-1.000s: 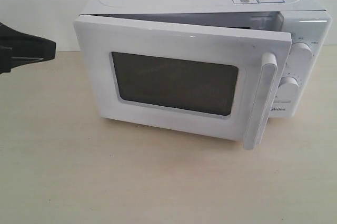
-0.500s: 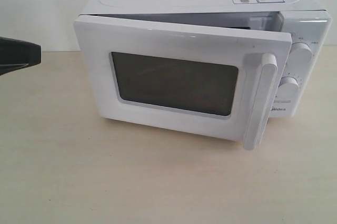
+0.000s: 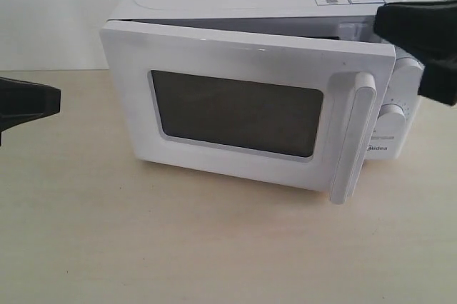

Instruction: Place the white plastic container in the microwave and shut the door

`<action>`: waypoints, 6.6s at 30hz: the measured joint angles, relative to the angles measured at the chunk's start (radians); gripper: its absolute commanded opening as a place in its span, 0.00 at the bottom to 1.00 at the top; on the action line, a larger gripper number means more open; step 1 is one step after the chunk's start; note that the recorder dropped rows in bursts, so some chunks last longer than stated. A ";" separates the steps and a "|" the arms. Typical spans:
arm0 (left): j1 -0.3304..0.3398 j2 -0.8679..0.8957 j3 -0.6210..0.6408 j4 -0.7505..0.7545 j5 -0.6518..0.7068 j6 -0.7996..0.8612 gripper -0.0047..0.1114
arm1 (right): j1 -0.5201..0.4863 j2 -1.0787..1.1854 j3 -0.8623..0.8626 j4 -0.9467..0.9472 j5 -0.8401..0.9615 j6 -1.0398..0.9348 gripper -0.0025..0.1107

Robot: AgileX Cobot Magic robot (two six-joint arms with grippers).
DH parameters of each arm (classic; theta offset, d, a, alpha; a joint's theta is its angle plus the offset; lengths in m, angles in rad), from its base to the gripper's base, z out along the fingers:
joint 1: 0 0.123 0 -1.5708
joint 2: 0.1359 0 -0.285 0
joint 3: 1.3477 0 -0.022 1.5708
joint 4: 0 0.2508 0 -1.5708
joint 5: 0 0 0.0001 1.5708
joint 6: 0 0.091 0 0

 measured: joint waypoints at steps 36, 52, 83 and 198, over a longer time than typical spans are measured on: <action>0.000 0.000 0.000 0.000 -0.006 0.012 0.08 | 0.931 0.536 -0.286 -0.065 1.452 0.287 0.02; 0.000 0.000 0.000 -0.004 -0.018 0.012 0.08 | 0.633 0.543 -0.296 -0.113 1.206 0.300 0.02; 0.000 -0.019 0.000 -0.019 -0.016 0.012 0.08 | 0.531 0.546 -0.296 -0.202 1.129 0.380 0.02; 0.000 -0.019 0.000 -0.022 -0.026 0.012 0.08 | 0.112 -0.585 0.166 -0.121 0.523 0.179 0.02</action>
